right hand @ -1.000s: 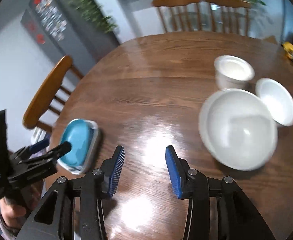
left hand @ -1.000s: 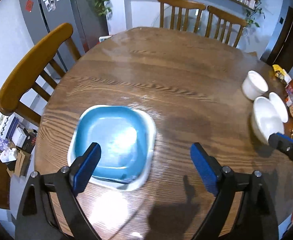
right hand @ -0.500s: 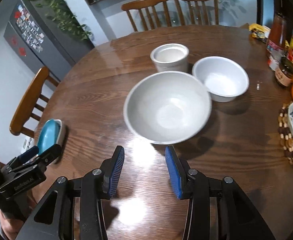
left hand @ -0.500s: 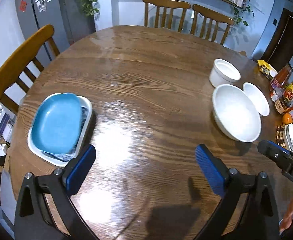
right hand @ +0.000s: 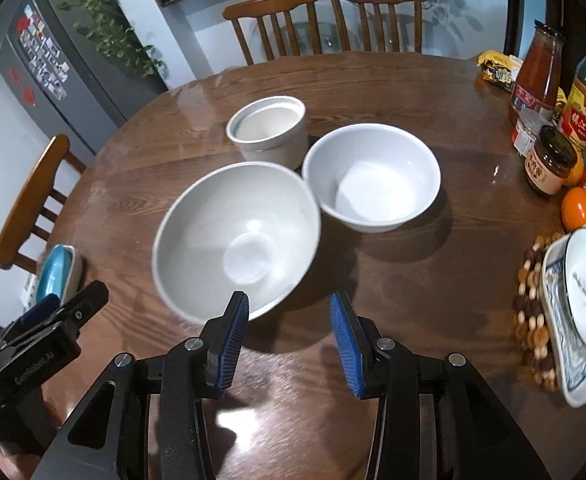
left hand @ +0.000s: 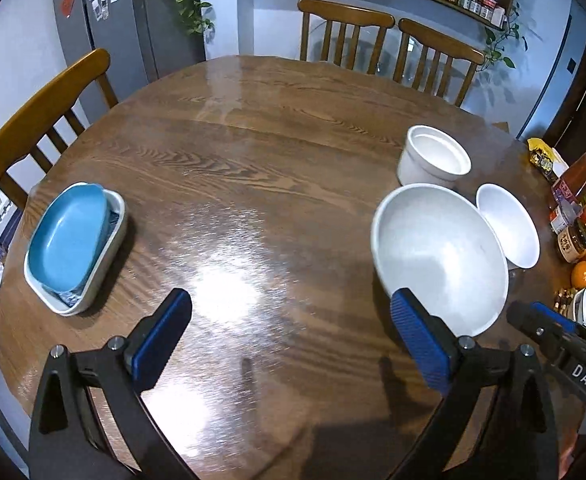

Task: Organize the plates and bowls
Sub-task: 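Reach the left gripper to the large white bowl rim and grasp it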

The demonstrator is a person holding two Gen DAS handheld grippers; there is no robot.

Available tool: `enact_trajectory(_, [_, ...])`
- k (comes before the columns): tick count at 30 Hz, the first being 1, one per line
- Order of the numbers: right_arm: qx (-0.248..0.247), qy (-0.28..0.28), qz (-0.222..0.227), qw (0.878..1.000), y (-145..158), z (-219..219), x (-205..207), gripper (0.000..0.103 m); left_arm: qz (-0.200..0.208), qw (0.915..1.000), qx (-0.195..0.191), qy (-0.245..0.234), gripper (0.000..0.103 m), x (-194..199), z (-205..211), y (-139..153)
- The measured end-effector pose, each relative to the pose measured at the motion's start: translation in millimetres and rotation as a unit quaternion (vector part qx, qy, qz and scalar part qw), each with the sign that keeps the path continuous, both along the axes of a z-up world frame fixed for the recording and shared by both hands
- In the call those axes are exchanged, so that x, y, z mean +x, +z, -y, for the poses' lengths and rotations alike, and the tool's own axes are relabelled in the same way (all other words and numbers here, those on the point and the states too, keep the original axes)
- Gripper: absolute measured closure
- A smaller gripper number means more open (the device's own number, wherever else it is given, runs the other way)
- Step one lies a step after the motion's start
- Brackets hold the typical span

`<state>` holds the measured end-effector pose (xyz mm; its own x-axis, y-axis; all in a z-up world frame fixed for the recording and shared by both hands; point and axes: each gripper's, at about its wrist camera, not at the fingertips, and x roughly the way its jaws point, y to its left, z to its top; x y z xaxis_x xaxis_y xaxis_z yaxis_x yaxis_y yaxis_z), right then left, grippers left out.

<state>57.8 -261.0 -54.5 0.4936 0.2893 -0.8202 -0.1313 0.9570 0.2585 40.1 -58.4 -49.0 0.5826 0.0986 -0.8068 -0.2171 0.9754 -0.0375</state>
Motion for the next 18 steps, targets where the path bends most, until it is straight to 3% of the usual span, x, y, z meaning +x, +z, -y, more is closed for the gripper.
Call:
enact_trajectory(5, [0.004,0.002,-0.016,1.000,-14,7,14,0.060,-0.019,0.9993,0.029,-0.011,0.003,15,20,-15])
enact_trajectory(10, [0.014,0.012,-0.026,1.000,-22,6,21,0.060,-0.027,0.9993,0.021,-0.017,0.005,23,25,-25])
enact_trajectory(12, [0.020,0.019,-0.025,0.999,-23,4,23,0.060,-0.029,0.9993,0.017,-0.018,0.011,28,25,-27])
enact_trajectory(14, [0.021,0.026,-0.026,0.999,-24,2,25,0.060,-0.035,0.9990,0.009,-0.026,0.028,31,26,-29])
enact_trajectory(18, [0.026,0.035,-0.027,0.999,-26,-1,28,0.061,-0.041,0.9980,0.001,-0.047,0.048,33,32,-32])
